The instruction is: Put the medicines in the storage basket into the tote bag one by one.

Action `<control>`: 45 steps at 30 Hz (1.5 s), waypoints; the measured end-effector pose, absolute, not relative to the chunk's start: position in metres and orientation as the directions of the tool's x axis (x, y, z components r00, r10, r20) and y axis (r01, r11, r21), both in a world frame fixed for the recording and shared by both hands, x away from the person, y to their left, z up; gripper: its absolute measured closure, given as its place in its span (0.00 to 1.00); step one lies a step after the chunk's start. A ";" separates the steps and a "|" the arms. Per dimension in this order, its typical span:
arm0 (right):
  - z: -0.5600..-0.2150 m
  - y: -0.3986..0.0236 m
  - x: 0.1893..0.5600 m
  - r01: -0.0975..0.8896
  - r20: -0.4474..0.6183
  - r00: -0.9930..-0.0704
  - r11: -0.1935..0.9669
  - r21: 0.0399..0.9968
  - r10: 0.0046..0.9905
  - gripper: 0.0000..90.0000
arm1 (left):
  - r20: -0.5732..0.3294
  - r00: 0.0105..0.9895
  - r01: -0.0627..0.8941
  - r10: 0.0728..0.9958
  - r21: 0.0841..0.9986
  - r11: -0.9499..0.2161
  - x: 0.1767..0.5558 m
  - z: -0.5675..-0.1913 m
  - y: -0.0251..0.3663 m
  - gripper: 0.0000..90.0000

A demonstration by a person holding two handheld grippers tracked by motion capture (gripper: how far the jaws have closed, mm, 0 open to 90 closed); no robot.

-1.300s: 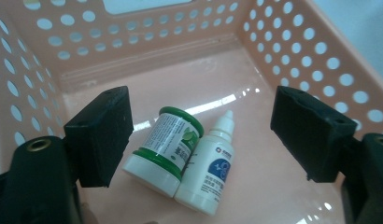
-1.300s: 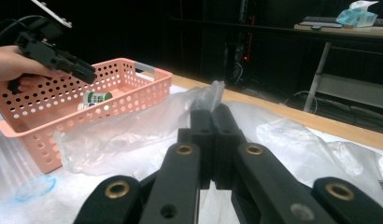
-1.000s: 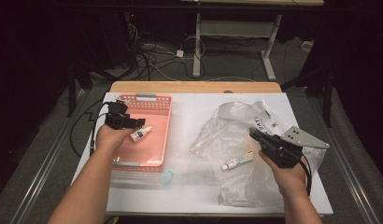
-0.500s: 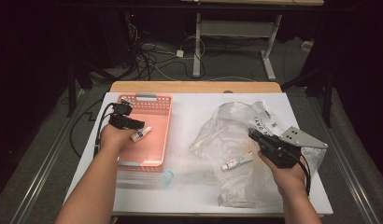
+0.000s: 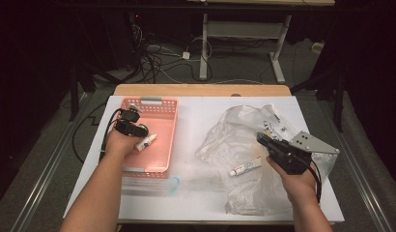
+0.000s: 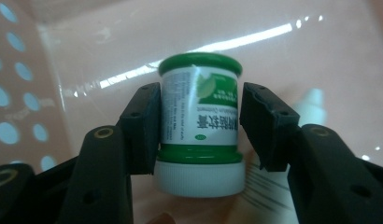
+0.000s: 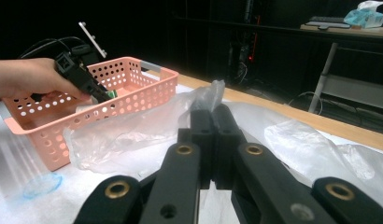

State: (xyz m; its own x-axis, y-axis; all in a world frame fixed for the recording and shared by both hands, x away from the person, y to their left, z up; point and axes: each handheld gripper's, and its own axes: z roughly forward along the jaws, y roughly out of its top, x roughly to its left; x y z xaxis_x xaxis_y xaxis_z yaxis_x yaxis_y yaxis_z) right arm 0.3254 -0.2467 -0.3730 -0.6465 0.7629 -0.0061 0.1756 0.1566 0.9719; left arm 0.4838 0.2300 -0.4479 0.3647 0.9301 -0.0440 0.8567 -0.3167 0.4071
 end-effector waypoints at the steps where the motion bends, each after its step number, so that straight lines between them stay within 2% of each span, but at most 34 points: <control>1: -0.373 -0.247 0.325 0.174 -0.008 -0.647 0.158 0.972 0.762 1.00 | -0.033 0.369 0.856 0.929 0.402 -0.326 0.484 -0.449 0.229 0.55; 4: -0.373 -0.247 0.325 0.174 -0.007 -0.646 0.157 0.972 0.763 1.00 | -0.035 0.377 0.853 0.925 0.401 -0.333 0.484 -0.450 0.228 0.58; 16: -0.373 -0.247 0.325 0.174 -0.008 -0.646 0.158 0.972 0.763 1.00 | -0.043 0.382 0.853 0.923 0.401 -0.335 0.483 -0.449 0.228 0.60; 23: -0.373 -0.247 0.326 0.174 -0.012 -0.645 0.162 0.971 0.764 1.00 | -0.063 0.390 0.840 0.919 0.434 -0.327 0.478 -0.441 0.227 0.60; 31: -0.373 -0.246 0.325 0.173 -0.012 -0.644 0.161 0.972 0.765 1.00 | -0.085 0.407 0.821 0.910 0.470 -0.324 0.466 -0.429 0.226 0.60; 45: -0.370 -0.248 0.324 0.167 -0.006 -0.644 0.149 0.975 0.765 1.00 | -0.059 0.476 0.771 0.878 0.509 -0.384 0.435 -0.411 0.214 0.60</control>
